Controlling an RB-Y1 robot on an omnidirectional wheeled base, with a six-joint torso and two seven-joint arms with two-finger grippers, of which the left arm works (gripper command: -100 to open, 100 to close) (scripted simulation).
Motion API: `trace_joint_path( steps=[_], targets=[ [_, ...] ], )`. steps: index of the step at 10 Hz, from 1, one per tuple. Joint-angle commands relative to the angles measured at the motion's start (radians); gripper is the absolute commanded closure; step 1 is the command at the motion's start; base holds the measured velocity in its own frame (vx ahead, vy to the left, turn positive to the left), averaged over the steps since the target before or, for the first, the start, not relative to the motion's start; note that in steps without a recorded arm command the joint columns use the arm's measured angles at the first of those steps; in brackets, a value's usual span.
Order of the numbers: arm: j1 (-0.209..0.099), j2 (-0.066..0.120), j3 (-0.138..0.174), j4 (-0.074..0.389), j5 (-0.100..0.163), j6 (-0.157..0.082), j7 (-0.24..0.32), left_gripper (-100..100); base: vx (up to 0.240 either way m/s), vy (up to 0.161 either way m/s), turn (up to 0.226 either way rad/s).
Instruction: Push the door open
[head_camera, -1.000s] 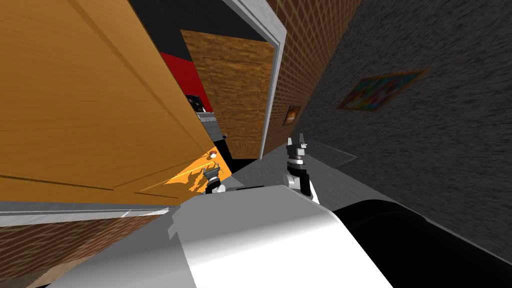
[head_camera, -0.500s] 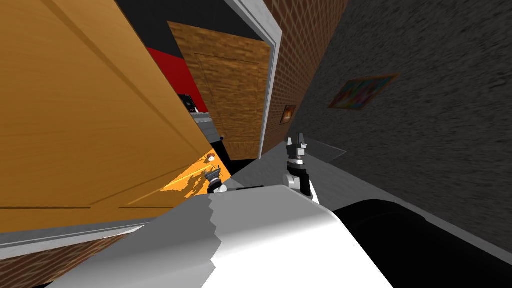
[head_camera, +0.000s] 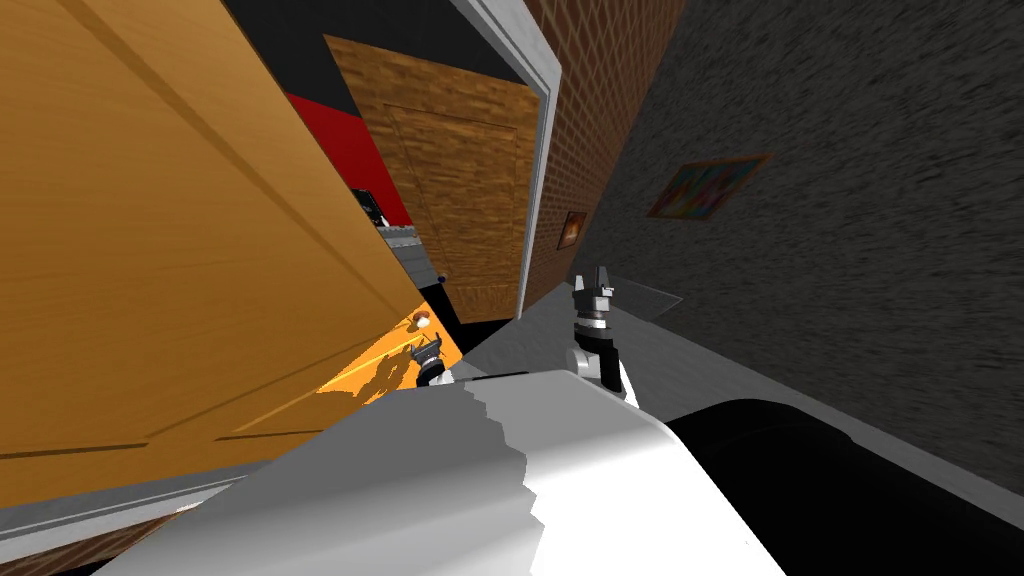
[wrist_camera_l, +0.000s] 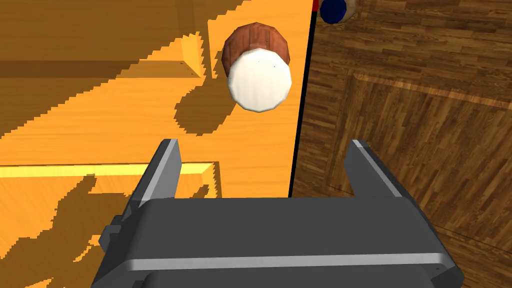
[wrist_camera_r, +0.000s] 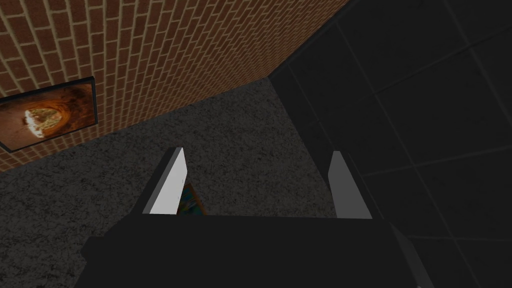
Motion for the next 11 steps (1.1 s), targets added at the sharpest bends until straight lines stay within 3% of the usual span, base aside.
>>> trace_joint_path(
  steps=[1, 4, 7, 8, 9, 11],
  targets=[
    [0.007, 0.015, 0.003, -0.015, 0.003, 0.008, -0.001, -100, 0.137, 0.122, -0.026],
    [0.003, 0.026, 0.008, -0.008, 0.006, 0.008, 0.003, -100, 0.168, 0.104, -0.02],
    [0.0, 0.005, 0.013, -0.001, 0.01, 0.008, 0.008, -100, 0.174, 0.13, -0.021],
    [0.004, 0.009, 0.012, -0.008, 0.009, 0.01, 0.005, -100, 0.061, 0.055, -0.009],
    [0.004, 0.009, 0.012, -0.008, 0.009, 0.01, 0.005, 100, -0.004, -0.008, -0.008],
    [0.004, 0.009, 0.012, -0.008, 0.009, 0.01, 0.005, 100, -0.011, -0.014, 0.0]
  ],
)
